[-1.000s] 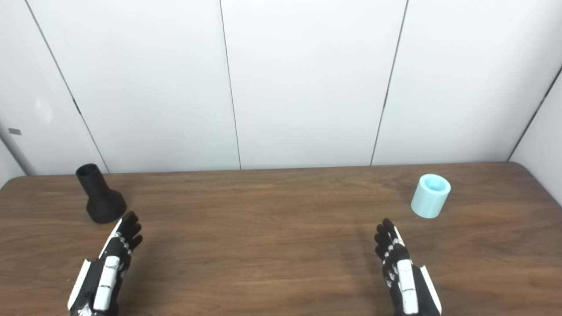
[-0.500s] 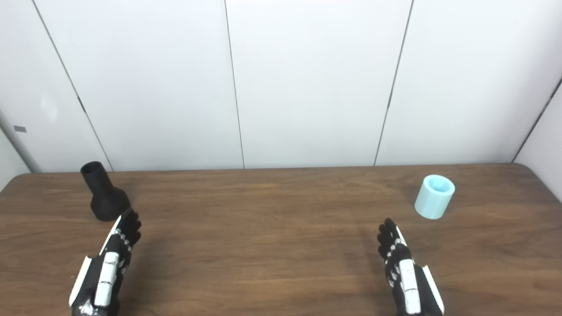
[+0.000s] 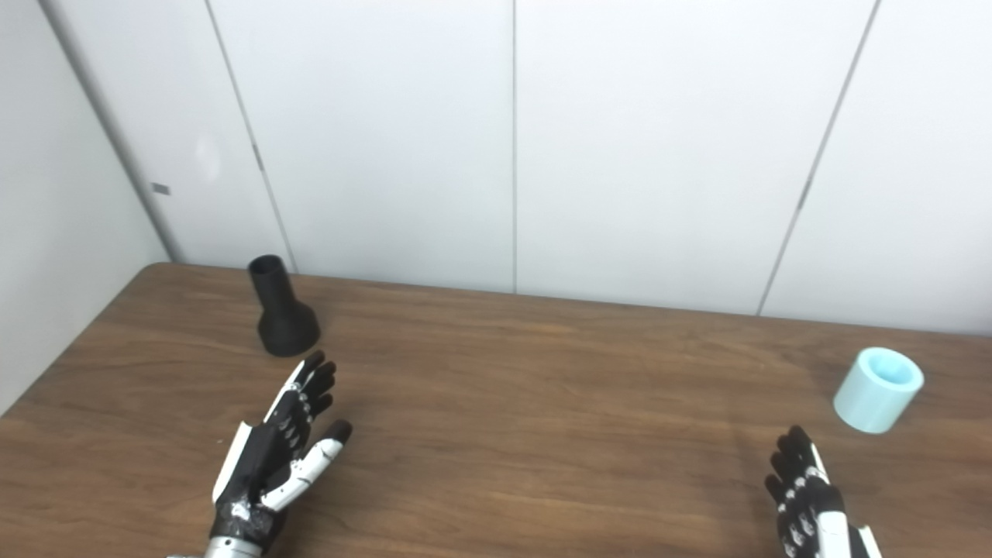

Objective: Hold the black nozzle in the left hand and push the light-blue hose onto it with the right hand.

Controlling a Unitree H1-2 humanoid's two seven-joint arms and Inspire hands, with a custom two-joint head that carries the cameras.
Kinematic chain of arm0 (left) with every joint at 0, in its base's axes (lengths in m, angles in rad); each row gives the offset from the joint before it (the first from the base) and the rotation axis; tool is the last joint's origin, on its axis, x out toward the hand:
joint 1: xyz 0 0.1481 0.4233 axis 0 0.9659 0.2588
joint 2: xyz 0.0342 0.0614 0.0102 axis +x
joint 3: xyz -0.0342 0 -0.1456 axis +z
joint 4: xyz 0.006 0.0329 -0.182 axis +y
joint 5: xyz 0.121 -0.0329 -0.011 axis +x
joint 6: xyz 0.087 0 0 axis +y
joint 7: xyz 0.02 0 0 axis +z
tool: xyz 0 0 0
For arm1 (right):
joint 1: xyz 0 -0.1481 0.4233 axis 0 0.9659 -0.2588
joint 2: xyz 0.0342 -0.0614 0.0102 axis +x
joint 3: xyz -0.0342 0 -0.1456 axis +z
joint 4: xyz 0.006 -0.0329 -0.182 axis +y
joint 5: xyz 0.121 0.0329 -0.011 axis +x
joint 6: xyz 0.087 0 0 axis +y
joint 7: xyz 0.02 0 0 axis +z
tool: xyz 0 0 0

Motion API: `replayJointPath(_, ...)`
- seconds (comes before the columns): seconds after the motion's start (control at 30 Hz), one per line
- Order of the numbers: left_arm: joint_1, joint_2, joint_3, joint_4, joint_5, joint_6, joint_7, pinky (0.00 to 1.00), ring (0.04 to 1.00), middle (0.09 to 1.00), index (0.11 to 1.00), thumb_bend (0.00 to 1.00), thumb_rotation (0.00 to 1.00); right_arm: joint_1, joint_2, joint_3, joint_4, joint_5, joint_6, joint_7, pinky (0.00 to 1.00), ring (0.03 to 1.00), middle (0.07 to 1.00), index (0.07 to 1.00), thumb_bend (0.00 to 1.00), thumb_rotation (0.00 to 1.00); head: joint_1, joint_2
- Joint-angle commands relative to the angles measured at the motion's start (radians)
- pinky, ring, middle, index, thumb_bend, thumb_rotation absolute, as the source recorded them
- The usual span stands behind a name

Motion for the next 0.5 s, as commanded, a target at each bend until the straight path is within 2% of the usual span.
replayJointPath(0.0, 0.058, -0.040, -0.026, 0.057, 0.027, 0.012, 0.024, 0.95, 0.960, 0.954, 0.972, 0.73, 0.32, -0.014, -0.021, -0.015, -0.011, 0.023, -0.011, 0.016, 1.00, 1.000, 1.000, 1.000, 0.64, 1.00, 0.019, -0.001)
replayJointPath(0.1, 0.053, -0.051, -0.035, 0.042, 0.077, 0.022, 0.040, 0.90, 0.933, 0.941, 0.954, 0.76, 0.34, -0.019, -0.032, -0.024, 0.002, 0.021, -0.021, 0.021, 1.00, 0.996, 0.990, 0.981, 0.70, 0.98, 0.053, -0.003)
replayJointPath(0.17, 0.051, -0.059, -0.041, 0.034, 0.089, 0.029, 0.046, 0.89, 0.936, 0.944, 0.950, 0.75, 0.34, -0.019, -0.032, -0.031, -0.002, 0.015, -0.018, 0.014, 0.96, 0.977, 0.974, 0.963, 0.72, 0.96, 0.080, -0.002)
replayJointPath(0.3, 0.041, -0.076, -0.037, 0.030, 0.114, 0.034, 0.075, 0.92, 0.931, 0.934, 0.951, 0.75, 0.33, -0.011, -0.029, -0.040, -0.023, 0.020, 0.010, 0.004, 0.92, 0.942, 0.940, 0.932, 0.65, 0.93, 0.107, -0.003)
replayJointPath(0.4, 0.037, -0.086, -0.029, 0.017, 0.114, 0.034, 0.091, 0.93, 0.935, 0.939, 0.950, 0.77, 0.30, -0.015, -0.039, -0.042, -0.002, 0.013, -0.008, 0.015, 0.90, 0.926, 0.930, 0.922, 0.66, 0.92, 0.116, -0.004)
replayJointPath(0.47, 0.032, -0.091, -0.019, -0.025, 0.121, 0.078, 0.104, 0.92, 0.928, 0.940, 0.951, 0.79, 0.29, -0.016, -0.043, -0.043, 0.005, 0.014, -0.013, 0.020, 0.88, 0.920, 0.926, 0.917, 0.66, 0.91, 0.120, 0.001)
